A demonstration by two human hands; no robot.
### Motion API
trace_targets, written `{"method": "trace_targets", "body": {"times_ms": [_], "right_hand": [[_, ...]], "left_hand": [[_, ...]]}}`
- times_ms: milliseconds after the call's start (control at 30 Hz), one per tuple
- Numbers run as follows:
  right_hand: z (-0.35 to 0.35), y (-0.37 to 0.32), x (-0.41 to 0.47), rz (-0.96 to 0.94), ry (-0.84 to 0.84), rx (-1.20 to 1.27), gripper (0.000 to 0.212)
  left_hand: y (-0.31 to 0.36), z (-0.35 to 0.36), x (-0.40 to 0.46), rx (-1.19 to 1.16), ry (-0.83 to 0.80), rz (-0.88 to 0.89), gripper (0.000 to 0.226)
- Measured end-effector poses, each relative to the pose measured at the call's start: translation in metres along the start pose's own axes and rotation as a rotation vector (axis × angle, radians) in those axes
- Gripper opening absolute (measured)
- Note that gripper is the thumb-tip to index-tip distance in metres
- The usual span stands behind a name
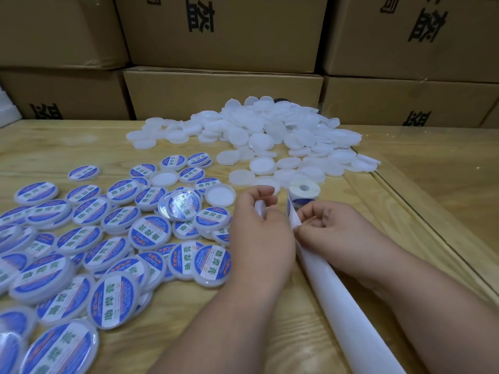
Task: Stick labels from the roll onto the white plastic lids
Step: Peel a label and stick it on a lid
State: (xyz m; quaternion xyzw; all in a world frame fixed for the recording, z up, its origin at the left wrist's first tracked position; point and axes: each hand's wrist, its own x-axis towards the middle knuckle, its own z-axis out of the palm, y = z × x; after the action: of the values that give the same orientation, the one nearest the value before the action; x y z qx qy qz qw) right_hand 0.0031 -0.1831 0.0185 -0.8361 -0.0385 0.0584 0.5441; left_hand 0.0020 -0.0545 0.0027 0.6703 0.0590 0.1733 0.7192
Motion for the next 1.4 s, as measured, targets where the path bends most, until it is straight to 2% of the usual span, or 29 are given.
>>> {"method": "trace_targets", "body": {"times_ms": [133, 267, 367, 533, 867, 1167, 1233, 1400], "right_hand": [[-0.001, 0.001, -0.001, 0.025, 0.015, 0.005, 0.017], [0.009, -0.001, 0.000, -0.025, 0.077, -0.001, 0.033], [0.015, -0.001, 0.002, -0.063, 0.113, 0.072, 0.027], [0.013, 0.004, 0.002, -0.097, 0.138, 0.084, 0.012], [-0.001, -0.001, -0.003, 0.016, -0.014, 0.245, 0.018], [0.001, 0.001, -0.001, 0.000, -0.001, 0.253, 0.022], [0.001, 0.000, -0.001, 0.014, -0.003, 0.271, 0.015], [0.003, -0.002, -0.001, 0.032, -0.033, 0.264, 0.027]], "left_hand": [[0.014, -0.002, -0.008, 0.035, -0.035, 0.035, 0.027], [0.014, -0.015, -0.005, 0.198, -0.180, 0.105, 0.026], [0.008, -0.020, -0.005, 0.207, -0.220, 0.087, 0.025], [0.005, -0.022, 0.002, 0.213, -0.207, 0.107, 0.022], [0.003, -0.020, 0.003, 0.273, -0.265, 0.035, 0.018], [0.001, -0.022, 0.004, 0.287, -0.232, 0.039, 0.016], [0.000, -0.022, 0.005, 0.286, -0.221, 0.034, 0.013], [-0.001, -0.023, 0.006, 0.255, -0.194, 0.018, 0.010]]}}
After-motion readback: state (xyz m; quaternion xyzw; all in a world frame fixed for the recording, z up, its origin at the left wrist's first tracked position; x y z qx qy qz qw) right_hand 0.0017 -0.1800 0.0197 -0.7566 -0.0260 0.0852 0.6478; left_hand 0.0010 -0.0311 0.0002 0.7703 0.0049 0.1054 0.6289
